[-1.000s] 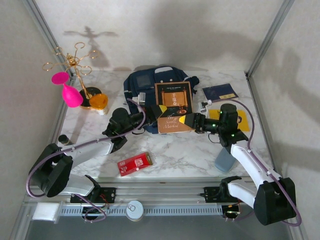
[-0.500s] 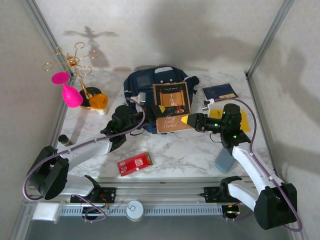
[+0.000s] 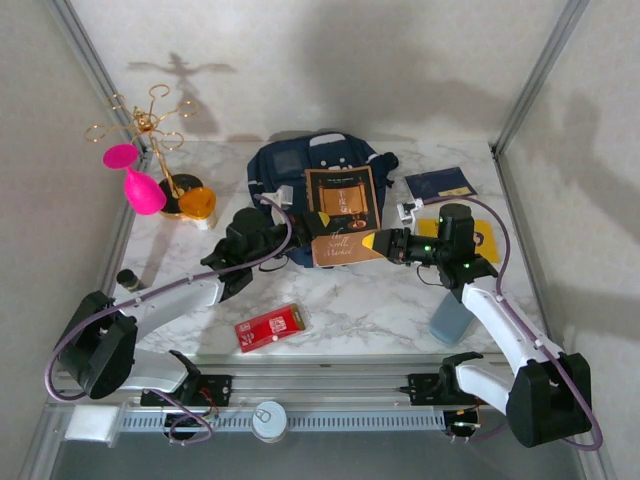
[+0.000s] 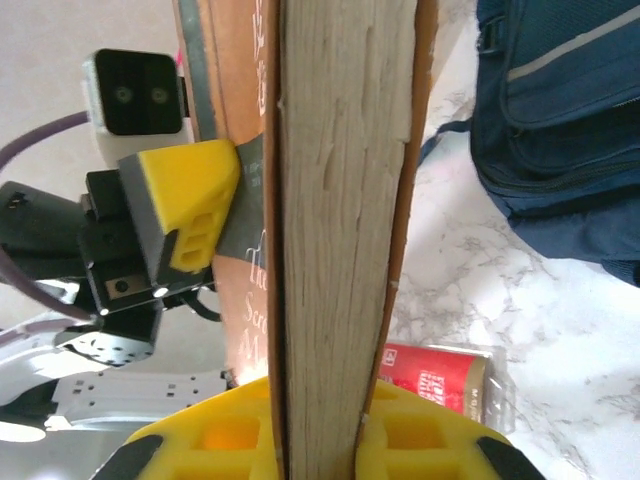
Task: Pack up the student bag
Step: Pass the book, then open the student bag at the center of the table.
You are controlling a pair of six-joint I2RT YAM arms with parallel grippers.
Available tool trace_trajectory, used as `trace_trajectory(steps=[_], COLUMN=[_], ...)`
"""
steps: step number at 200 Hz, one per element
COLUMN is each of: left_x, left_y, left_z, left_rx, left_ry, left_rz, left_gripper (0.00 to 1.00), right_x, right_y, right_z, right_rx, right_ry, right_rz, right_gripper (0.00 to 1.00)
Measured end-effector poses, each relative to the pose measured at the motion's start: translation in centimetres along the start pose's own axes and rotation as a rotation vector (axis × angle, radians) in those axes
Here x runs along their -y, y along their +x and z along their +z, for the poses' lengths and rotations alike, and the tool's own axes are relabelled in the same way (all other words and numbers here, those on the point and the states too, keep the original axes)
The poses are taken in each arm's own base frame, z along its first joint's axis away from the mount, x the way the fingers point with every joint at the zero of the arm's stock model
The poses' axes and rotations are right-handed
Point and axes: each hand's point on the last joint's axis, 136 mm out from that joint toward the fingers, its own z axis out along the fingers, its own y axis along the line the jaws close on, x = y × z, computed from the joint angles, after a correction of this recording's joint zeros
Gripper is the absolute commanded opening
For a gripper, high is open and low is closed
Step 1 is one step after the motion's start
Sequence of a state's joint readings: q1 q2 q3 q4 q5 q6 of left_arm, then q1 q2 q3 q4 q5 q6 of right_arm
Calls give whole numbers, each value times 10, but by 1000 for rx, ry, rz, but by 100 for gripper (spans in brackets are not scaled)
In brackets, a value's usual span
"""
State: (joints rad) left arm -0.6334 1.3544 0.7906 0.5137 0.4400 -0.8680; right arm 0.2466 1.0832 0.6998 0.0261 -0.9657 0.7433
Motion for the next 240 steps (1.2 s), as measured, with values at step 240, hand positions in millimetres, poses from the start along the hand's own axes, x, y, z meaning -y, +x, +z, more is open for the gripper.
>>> trace_trajectory(steps=[240], left_x=[-157], left_y=[49], left_z=[95], left_rx=[-649], left_ry=[-650], left_rz=[836], left_gripper=[47], right_x=[140], right_y=[-28], right_z=[-103], right_rx=[338], right_ry=[520], right_rz=[315], right_gripper=[0])
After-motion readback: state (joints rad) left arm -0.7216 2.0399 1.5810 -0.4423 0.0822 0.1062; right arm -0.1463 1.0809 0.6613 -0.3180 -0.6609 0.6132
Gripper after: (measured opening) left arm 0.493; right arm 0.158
